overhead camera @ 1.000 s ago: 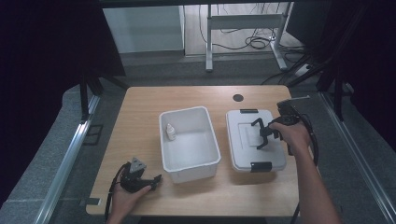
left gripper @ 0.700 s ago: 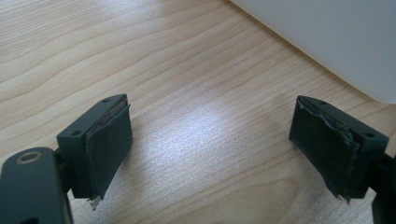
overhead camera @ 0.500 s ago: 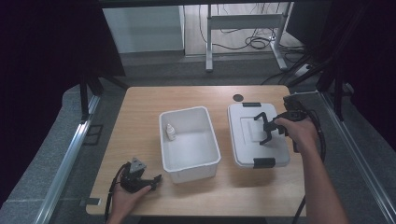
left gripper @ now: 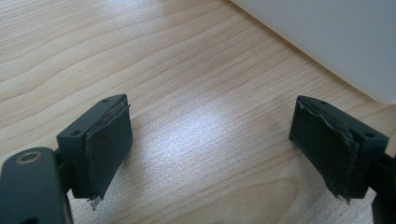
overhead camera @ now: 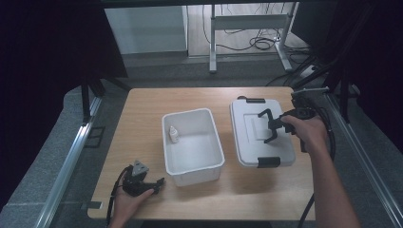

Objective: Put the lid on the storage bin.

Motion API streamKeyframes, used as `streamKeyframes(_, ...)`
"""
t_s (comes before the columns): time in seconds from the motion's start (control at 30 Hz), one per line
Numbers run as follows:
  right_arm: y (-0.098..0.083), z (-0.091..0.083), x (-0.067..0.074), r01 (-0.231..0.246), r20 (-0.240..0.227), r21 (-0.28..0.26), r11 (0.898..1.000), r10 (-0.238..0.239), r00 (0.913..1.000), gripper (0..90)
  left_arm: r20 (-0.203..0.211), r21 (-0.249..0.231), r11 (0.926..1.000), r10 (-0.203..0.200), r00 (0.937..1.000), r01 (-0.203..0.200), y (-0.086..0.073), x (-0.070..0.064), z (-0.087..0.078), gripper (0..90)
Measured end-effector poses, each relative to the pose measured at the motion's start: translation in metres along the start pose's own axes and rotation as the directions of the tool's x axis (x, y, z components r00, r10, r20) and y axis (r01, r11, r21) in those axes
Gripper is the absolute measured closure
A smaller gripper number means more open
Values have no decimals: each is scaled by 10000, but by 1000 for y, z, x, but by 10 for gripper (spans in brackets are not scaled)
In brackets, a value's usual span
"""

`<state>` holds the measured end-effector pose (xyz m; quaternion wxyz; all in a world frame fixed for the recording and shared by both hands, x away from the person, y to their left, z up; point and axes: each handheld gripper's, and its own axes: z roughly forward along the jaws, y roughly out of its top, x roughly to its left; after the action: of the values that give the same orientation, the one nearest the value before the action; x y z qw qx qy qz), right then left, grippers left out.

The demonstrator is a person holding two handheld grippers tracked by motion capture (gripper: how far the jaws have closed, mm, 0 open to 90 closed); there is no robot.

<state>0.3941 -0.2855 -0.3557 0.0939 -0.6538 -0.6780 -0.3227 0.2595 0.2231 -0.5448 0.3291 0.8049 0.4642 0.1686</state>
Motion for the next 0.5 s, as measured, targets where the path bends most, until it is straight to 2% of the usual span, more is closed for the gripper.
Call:
streamKeyframes(0.17, 1, -5, 7, 48, -221, -87, 10000, -50, 9997, 846, -2, 0, 10000, -4, 10000, 4, 0, 0, 0, 131)
streamKeyframes(0.5, 4, -17, 20, 143, -328, -230, 9996, -150, 9993, 846, 4, 14, 10000, -2, 10000, 2, 0, 0, 0, 131)
